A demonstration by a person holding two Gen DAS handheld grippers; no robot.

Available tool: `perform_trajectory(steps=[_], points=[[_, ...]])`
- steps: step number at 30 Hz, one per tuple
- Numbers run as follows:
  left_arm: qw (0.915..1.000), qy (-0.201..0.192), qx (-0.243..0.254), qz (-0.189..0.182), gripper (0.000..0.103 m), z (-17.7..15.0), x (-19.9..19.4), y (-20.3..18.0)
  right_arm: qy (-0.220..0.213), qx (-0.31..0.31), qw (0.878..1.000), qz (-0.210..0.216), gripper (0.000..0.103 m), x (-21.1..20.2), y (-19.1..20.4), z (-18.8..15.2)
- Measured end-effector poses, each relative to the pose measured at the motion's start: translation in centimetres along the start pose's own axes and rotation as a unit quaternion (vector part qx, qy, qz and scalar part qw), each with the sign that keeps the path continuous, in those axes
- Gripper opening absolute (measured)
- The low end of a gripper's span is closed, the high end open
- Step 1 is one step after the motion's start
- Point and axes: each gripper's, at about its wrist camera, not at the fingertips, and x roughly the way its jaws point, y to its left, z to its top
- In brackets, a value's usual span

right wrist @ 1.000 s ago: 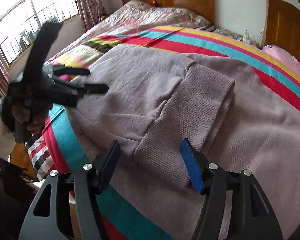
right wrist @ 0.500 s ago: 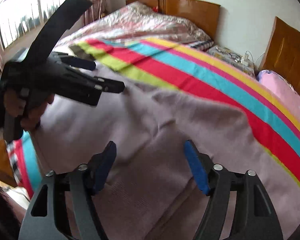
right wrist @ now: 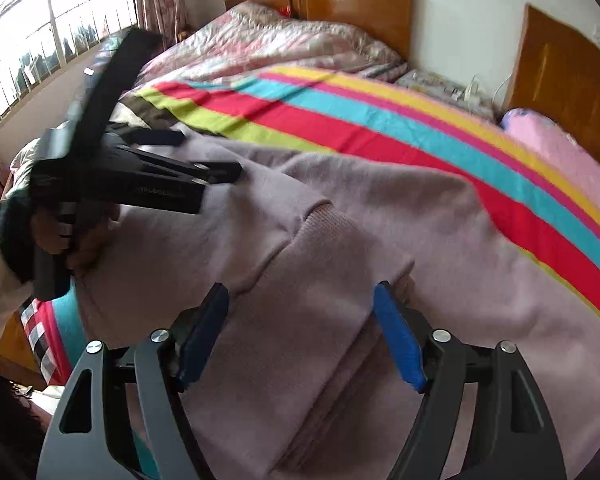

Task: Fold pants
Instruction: 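Move both open grippers over the folded pants toward the waistband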

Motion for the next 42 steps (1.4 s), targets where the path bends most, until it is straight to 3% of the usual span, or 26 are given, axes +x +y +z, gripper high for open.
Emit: perform_trajectory(steps=[3,10,14,16,18,21,25,29,33,35,42], points=[[1.0000,0.000,-0.001,0.000,0.102,-0.1,-0.1,0.0,0.034,-0.018,0.999,-0.002,0.078,1.0,1.0,-1.9],[1.0000,-0.001,0.001,0.004,0.102,-0.2,-0.3,-0.1,0.020,0.018,1.000,0.009,0.080,-1.7,-0.4,-3.3],[0.9996,-0.008,-0.005,0.027,0.102,-0.2,-1.6,-0.7,-0.026,0.061,0.995,-0.078,0.081,-7.4,-4.8,-5.6],[0.9989,-0.041,0.008,0.021,0.102,-0.1,-4.3,-2.4,-0.040,0.096,0.990,-0.095,0.081,-9.5,-7.2,-7.1],[0.9967,-0.066,0.028,-0.040,0.102,0.4,-6.7,-5.5,-0.048,0.132,0.985,-0.104,0.081,-11.3,-9.1,-8.9],[0.9872,-0.062,0.093,-0.113,0.102,2.1,-7.4,-12.2,-0.049,0.145,0.982,-0.110,0.081,-12.4,-9.9,-10.8],[0.9733,-0.031,0.163,-0.158,0.102,5.0,-4.8,-21.2,-0.056,0.166,0.977,-0.119,0.082,-12.9,-9.9,-12.5],[0.9616,0.026,0.177,-0.208,0.102,6.4,-0.7,-28.7,-0.044,0.184,0.973,-0.133,0.084,-12.9,-11.0,-14.4],[0.9541,0.040,0.200,-0.220,0.102,6.0,1.1,-33.7,-0.007,0.198,0.971,-0.137,0.086,-11.7,-12.4,-16.3],[0.9521,0.037,0.215,-0.214,0.102,5.4,1.8,-35.7,-0.020,0.199,0.973,-0.120,0.087,-12.1,-12.6,-17.2],[0.9581,0.046,0.229,-0.166,0.102,5.0,4.0,-38.8,-0.035,0.209,0.974,-0.084,0.087,-13.4,-12.7,-18.7]])
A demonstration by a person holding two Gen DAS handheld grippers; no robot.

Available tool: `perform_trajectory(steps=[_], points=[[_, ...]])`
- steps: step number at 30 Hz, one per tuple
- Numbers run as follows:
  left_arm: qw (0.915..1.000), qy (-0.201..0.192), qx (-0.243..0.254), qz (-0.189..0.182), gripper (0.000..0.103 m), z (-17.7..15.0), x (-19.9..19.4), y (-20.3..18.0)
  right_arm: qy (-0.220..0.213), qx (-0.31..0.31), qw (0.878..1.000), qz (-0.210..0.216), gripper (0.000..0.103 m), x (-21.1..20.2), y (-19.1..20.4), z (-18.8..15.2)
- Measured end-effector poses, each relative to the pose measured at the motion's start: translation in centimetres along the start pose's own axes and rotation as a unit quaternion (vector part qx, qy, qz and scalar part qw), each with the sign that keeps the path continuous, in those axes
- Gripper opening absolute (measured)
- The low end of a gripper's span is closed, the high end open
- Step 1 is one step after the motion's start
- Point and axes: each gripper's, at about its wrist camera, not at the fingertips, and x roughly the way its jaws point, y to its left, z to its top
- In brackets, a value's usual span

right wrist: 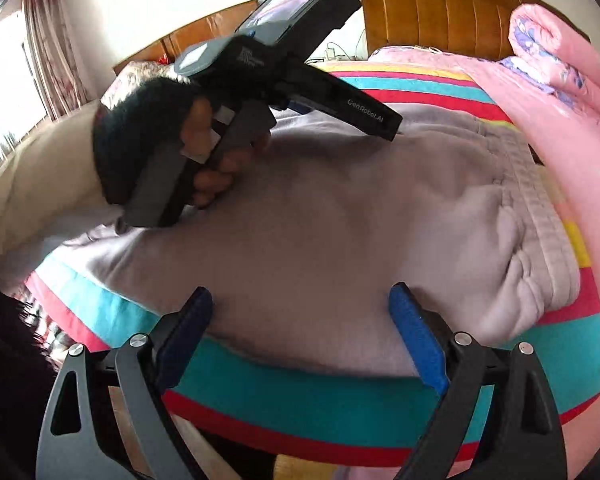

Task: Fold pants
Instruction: 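Move both open grippers over the folded pants toward the waistband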

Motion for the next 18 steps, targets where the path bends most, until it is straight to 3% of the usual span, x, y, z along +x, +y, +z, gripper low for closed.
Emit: perform_trajectory(steps=[5,10,13,16,18], points=[[0.9999,-0.009,-0.003,0.007,0.102,0.1,0.0,-0.2,-0.022,0.025,0.999,0.023,0.087,-1.4,-0.7,-0.6],[0.9999,-0.008,-0.009,0.012,0.102,0.3,-1.1,1.0,-0.086,0.128,0.987,0.051,0.086,-5.6,-4.2,-1.8],[0.9978,-0.059,-0.026,0.012,0.102,0.4,-5.7,3.0,-0.111,0.188,0.975,0.045,0.086,-7.5,-6.9,-3.1],[0.9926,-0.109,-0.039,0.036,0.102,-0.7,-11.1,6.0,-0.099,0.227,0.969,0.010,0.086,-7.4,-8.9,-3.8],[0.9897,-0.120,-0.058,0.051,0.102,-2.5,-13.5,8.3,-0.092,0.263,0.960,0.013,0.086,-6.8,-10.0,-4.2]])
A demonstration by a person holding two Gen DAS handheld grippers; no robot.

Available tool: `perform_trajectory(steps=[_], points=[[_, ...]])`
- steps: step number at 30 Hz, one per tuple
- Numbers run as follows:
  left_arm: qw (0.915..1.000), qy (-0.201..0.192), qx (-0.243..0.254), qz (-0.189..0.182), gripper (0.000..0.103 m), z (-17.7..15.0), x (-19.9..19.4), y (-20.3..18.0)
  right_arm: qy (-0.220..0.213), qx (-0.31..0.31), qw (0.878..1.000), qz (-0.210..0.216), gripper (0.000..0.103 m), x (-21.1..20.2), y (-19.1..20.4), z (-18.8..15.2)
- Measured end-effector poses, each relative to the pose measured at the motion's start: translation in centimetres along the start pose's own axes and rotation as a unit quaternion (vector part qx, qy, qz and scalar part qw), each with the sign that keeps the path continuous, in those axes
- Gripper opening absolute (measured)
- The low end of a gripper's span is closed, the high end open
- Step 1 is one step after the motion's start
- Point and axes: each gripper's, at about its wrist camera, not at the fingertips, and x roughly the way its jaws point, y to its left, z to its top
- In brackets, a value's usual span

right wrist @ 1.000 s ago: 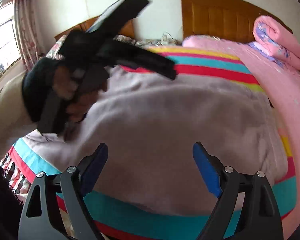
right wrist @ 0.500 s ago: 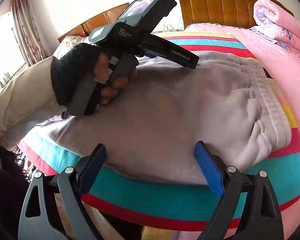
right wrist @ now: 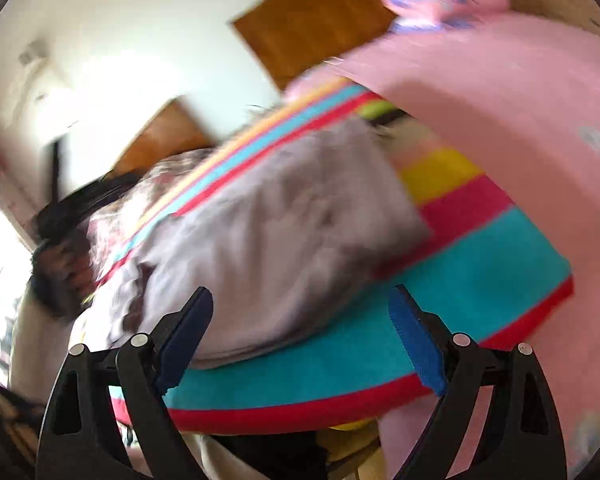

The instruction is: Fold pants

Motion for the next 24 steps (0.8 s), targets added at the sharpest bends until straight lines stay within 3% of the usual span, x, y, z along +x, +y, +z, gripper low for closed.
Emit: perform_trajectory(steps=[6,10,13,16,20,24], points=[[0.9963,0.016,-0.058,0.061,0.102,-7.1,-5.0,6.9,0.007,0.023,1.000,0.012,0.086,1.4,-0.3,0.7],[0.9902,0.001,-0.097,0.101,0.102,-11.1,-8.4,10.1,0.012,0.040,0.999,-0.002,0.086,2.4,-0.4,1.4],[0.9855,0.001,-0.133,0.105,0.102,-12.9,-9.4,11.9,0.028,0.038,0.999,0.004,0.086,2.8,0.3,1.4],[0.9841,0.017,-0.135,0.114,0.102,-13.9,-8.9,12.5,0.049,0.044,0.998,0.020,0.086,3.2,0.1,1.2],[0.9834,0.044,-0.126,0.123,0.102,-15.2,-6.8,12.2,0.080,0.085,0.990,0.075,0.083,3.2,-0.4,0.6],[0.9811,0.077,-0.134,0.117,0.102,-16.8,-4.3,12.3,0.055,0.106,0.990,0.070,0.079,3.3,-0.9,1.1]])
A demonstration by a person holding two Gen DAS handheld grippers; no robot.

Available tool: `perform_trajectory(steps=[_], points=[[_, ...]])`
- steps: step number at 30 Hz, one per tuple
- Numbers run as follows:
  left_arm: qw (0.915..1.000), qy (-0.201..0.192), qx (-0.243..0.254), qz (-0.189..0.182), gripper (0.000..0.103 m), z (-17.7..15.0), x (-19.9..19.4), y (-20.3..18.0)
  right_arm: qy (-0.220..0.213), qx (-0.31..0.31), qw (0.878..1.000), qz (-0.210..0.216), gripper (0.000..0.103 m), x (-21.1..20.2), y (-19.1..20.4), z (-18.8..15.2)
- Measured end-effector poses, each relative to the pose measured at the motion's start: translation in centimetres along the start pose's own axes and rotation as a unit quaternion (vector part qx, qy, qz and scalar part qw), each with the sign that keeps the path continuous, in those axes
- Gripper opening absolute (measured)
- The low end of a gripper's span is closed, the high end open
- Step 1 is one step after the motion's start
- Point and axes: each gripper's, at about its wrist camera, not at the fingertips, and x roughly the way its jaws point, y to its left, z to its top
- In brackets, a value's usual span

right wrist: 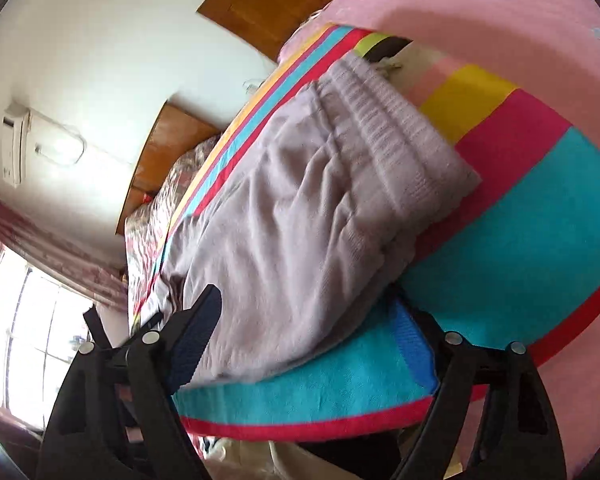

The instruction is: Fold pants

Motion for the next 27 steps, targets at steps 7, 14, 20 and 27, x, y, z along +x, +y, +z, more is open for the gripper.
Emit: perform_trajectory(steps=[7,14,20,27], points=[[0.9998,-0.017,-0.008,-0.010,0.102,-1.0,0.6,0.4,-0.009,-0.030,0.999,-0.025,0.075,0.9,1.3,0.2],[0.9990,-0.041,0.014,-0.008,0.102,0.0,-1.9,-1.2,-0.041,0.032,0.998,-0.019,0.042,0.5,-0.8,0.2],[0.9968,-0.003,0.079,-0.001,0.102,-0.9,-0.2,-4.5,-0.065,0.037,0.997,-0.031,0.034,0.6,-0.6,-0.5],[0.9979,-0.003,0.062,-0.020,0.102,-1.3,0.4,-4.0,-0.085,0.058,0.995,-0.016,0.034,0.8,-1.0,-0.8]])
